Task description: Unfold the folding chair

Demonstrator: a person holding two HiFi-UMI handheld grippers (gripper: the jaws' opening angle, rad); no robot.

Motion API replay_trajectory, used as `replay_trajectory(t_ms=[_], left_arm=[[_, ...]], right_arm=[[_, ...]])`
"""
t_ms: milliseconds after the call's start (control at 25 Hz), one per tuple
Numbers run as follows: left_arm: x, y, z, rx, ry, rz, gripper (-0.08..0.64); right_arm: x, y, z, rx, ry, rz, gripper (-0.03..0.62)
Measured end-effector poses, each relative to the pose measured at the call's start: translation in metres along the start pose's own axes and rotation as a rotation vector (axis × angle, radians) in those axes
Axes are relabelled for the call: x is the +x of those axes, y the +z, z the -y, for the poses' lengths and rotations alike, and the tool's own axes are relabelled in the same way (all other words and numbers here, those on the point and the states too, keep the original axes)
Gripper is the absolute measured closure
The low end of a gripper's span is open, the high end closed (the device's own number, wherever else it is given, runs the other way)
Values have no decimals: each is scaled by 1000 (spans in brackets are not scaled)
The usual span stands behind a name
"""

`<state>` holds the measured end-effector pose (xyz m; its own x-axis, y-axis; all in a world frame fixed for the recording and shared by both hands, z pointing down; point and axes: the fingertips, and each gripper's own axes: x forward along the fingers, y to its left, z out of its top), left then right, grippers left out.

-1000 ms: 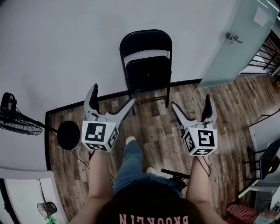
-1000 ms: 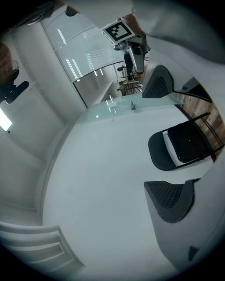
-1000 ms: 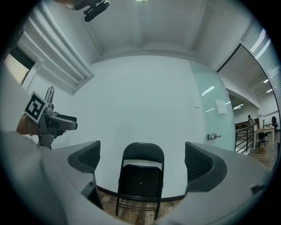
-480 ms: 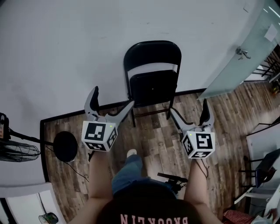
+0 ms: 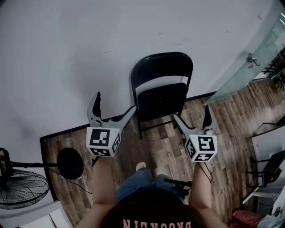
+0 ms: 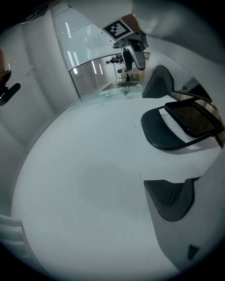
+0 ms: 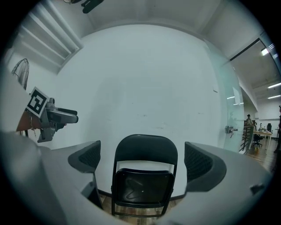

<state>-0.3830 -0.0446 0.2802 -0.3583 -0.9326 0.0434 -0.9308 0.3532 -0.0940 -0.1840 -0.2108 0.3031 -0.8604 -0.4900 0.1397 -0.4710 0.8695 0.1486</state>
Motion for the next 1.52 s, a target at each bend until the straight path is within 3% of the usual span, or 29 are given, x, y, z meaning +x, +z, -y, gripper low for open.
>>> replay_trajectory(t_ms=[440, 880, 1080, 1280, 1520], left_arm=[[46, -34, -13, -57, -80, -47, -9], [107, -44, -21, -26, -62, -102, -8], [160, -52, -25, -29, -54, -152, -8], [210, -76, -24, -26, -87, -284, -3], [246, -98, -31, -70, -66, -366, 78]], right_arm=[[51, -33, -5, 3, -3, -122, 21], [119, -71, 19, -50, 91, -197, 23], [149, -104, 53, 87, 90, -247, 23], [182, -144, 84, 176, 100, -316, 23], [214, -184, 91, 280, 144, -381, 23]])
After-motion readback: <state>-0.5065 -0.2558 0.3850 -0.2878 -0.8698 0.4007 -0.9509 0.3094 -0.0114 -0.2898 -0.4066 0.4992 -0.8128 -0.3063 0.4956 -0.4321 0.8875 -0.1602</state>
